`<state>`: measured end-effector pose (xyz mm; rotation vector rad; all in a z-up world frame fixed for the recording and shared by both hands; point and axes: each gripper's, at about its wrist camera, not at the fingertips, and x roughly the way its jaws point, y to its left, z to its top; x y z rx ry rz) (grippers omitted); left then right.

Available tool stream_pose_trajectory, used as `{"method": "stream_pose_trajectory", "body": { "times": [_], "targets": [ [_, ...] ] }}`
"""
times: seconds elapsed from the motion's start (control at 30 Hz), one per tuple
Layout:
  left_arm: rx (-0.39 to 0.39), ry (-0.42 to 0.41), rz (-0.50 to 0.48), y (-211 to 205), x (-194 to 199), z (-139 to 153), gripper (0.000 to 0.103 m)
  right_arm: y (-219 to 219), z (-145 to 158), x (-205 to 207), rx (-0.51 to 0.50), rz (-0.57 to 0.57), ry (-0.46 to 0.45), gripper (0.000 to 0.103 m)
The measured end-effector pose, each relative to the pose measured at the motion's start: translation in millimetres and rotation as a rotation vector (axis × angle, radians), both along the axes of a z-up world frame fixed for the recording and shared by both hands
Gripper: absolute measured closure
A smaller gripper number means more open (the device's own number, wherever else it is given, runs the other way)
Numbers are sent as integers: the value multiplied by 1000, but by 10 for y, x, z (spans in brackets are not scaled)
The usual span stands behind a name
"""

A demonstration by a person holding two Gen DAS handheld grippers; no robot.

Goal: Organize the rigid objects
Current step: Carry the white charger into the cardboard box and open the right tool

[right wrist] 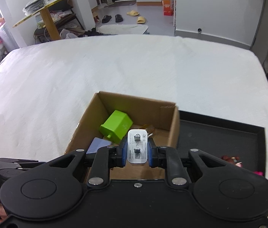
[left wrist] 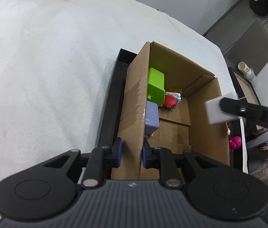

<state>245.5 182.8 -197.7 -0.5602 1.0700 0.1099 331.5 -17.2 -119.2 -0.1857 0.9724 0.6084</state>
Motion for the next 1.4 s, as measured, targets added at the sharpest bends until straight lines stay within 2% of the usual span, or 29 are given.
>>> {"method": "stream_pose_trajectory", "body": {
  "times": [0.73,0.97,1.4],
  "targets": [
    [-35,-26,-49,50,-43,-53,83,411,-686,69,-88,-18,126,82],
    [-33,-33,-59,34,-35,-50,82,405,-670,108,-77,-37,152,78],
    [-26,-28,-39,8,-40,-52,82,188,-305,23,-14,-41,139,78]
  ]
}}
